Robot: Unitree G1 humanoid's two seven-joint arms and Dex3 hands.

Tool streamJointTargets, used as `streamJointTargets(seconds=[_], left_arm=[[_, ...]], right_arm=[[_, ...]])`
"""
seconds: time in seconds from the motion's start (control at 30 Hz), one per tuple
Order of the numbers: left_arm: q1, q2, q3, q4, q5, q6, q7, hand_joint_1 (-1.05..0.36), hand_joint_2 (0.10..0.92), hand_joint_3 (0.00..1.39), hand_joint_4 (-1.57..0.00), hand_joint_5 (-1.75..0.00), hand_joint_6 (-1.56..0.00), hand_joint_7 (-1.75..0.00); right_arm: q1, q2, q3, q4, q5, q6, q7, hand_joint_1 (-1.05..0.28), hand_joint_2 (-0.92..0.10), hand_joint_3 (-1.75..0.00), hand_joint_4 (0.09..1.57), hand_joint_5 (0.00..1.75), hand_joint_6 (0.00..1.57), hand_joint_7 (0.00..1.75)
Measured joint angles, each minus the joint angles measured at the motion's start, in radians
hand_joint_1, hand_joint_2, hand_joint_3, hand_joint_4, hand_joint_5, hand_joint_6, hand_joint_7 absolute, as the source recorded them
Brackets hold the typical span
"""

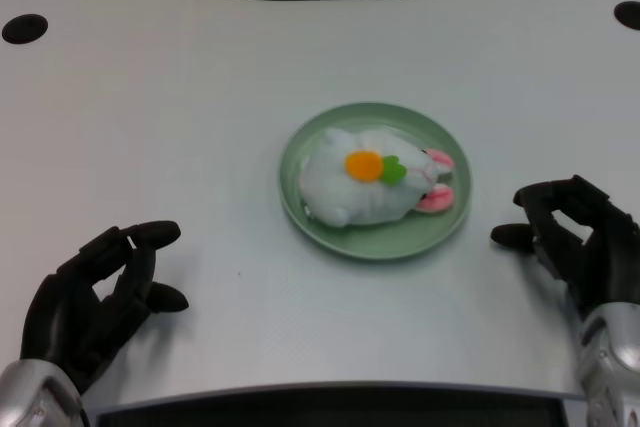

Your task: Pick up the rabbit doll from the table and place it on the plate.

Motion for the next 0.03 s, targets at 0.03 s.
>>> streamJointTargets(seconds=[0.03], left_arm=[[-0.001, 0.0, 0.0, 0.0, 0.0, 0.0, 0.001, -0.48, 0.921, 0.62, -0.48, -1.75, -0.56, -0.9]], right_arm=[[-0.001, 0.0, -0.001, 0.003, 0.0, 0.0, 0.002, -0.76, -0.92, -0.15, 0.85, 0.88, 0.8, 1.22]])
